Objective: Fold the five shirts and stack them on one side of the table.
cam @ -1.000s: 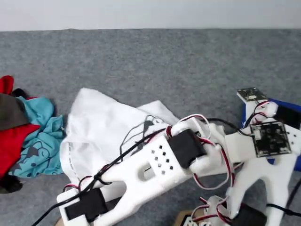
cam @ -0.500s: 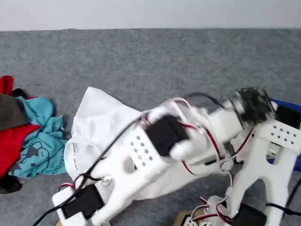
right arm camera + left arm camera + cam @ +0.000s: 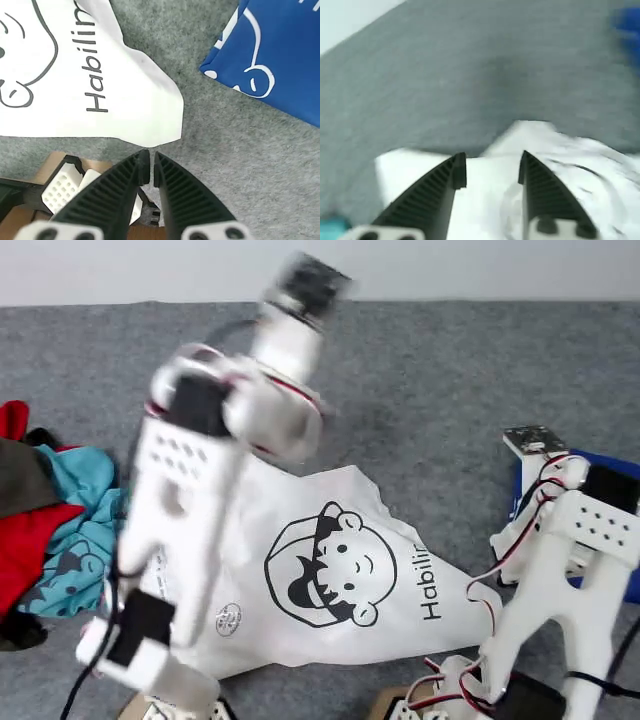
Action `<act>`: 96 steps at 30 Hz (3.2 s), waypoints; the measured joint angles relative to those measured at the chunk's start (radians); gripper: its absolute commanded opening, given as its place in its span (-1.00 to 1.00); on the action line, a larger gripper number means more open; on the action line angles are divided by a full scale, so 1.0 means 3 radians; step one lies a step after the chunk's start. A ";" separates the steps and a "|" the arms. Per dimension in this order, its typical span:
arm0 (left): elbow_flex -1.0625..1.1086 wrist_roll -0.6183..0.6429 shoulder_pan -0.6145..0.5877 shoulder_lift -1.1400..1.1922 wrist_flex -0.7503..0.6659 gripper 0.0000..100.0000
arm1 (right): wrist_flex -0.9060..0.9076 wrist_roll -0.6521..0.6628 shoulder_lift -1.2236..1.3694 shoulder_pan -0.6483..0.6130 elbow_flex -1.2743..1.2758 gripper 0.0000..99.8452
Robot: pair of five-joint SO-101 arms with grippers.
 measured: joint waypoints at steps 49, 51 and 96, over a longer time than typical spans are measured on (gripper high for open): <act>-0.2695 -0.0701 -0.1488 0.3933 0.0128 -0.99 | 0.0000 -0.0123 0.0000 0.0000 0.0000 -0.95; -0.2700 -0.0706 -0.1488 0.3933 0.0194 -0.99 | 0.0000 -0.0123 0.0000 0.0000 0.0000 -0.95; 0.3391 -0.1028 -0.2475 -0.1867 0.0107 -0.99 | -0.0297 -0.1064 0.3053 -0.1892 -0.3053 -0.59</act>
